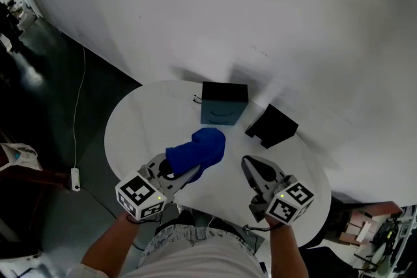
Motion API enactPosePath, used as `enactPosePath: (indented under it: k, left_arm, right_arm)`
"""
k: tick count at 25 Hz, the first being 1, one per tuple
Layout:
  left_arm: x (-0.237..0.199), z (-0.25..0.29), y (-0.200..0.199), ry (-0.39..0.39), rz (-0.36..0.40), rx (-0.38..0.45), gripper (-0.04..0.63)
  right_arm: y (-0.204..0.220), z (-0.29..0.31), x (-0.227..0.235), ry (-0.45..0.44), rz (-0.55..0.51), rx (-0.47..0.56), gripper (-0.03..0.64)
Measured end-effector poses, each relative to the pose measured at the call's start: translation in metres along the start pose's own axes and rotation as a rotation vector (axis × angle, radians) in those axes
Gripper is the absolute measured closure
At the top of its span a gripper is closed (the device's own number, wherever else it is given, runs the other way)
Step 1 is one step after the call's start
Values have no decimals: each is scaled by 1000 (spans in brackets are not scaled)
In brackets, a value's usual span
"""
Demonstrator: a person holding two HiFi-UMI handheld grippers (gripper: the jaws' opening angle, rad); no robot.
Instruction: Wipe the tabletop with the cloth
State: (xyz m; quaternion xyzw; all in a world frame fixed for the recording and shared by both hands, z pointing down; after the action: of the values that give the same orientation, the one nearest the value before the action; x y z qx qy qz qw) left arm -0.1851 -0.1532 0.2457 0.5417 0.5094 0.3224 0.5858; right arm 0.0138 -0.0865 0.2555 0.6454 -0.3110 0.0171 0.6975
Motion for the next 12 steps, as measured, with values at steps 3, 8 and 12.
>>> enactPosePath:
  k: [3, 8, 12]
  left_arm:
    - [2, -2, 0, -2, 1, -2, 505]
    - [5, -2, 4, -12, -3, -15, 505]
    - [8, -1, 10, -11, -9, -23, 505]
  right_arm:
    - [2, -2, -2, -5, 3, -5, 611]
    - [4, -4, 0, -11, 9, -16, 611]
    - [6, -7, 1, -15, 13, -22, 611]
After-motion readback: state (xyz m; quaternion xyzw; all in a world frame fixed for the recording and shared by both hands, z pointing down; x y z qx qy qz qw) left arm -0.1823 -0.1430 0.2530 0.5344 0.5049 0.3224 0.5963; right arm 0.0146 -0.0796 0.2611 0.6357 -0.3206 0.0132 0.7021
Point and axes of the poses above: the fingertips, and each gripper's own axes: z forward along the fingers, x to its right, y out of its underside, the point moved 6 cm from there along -z, backward along the fingers, and after that the axes turned 15 degrees about x, right-handed, at the moved point
